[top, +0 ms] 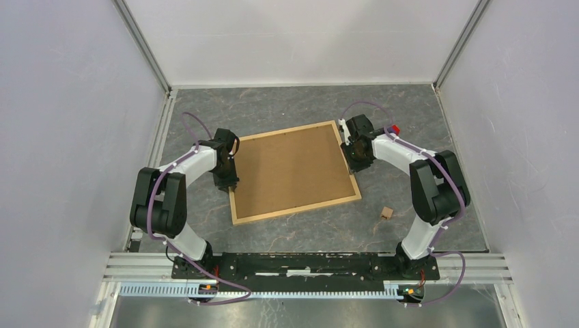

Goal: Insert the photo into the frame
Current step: Install the photo frame at the center of the board.

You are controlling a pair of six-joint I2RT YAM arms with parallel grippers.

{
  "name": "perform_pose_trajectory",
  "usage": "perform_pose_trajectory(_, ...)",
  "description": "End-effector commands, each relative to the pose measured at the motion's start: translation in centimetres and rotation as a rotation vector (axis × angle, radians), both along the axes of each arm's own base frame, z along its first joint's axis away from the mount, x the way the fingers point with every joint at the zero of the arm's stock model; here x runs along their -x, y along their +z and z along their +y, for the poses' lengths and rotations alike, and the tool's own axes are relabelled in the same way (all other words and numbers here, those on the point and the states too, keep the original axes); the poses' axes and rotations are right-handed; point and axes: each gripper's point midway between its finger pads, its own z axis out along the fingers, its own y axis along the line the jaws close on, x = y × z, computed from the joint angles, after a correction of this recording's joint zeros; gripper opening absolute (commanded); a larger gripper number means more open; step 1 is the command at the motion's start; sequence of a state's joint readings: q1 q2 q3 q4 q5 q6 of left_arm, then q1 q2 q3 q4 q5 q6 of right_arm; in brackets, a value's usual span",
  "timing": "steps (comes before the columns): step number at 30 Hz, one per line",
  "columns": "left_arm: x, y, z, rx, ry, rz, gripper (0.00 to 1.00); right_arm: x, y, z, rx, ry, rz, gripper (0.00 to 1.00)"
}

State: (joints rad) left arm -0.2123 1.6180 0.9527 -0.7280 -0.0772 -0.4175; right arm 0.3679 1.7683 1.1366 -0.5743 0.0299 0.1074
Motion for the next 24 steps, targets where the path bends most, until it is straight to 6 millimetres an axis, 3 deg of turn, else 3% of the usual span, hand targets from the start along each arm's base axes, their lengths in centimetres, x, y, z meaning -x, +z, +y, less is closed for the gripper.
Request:
perform_pose_trajectory(1, -0.6, -0.4, -0.5, -0.002, -0.044, -0.023, 0.02, 2.1, -3.4, -0.3, 0.004, 0.002, 0.09, 0.32)
perform_pose_trajectory(7, -0.6, -0.3, -0.8, 0.007, -0.047, -0.024, 0.02, 3.8, -3.7, 0.3, -0.048, 0.014, 0.126, 0.32)
perform_pose_trajectory(14, -0.5, -0.2, -0.7, 0.004, -0.046, -0.028, 0.02, 4.4, -3.9, 0.6, -0.067, 0.019, 0.143, 0.32)
perform_pose_trajectory(24, -0.5, -0.2, -0.9, 0.007, -0.047, -0.029, 0.02, 3.3, -5.6, -1.4, 0.062, -0.038, 0.112, 0.32)
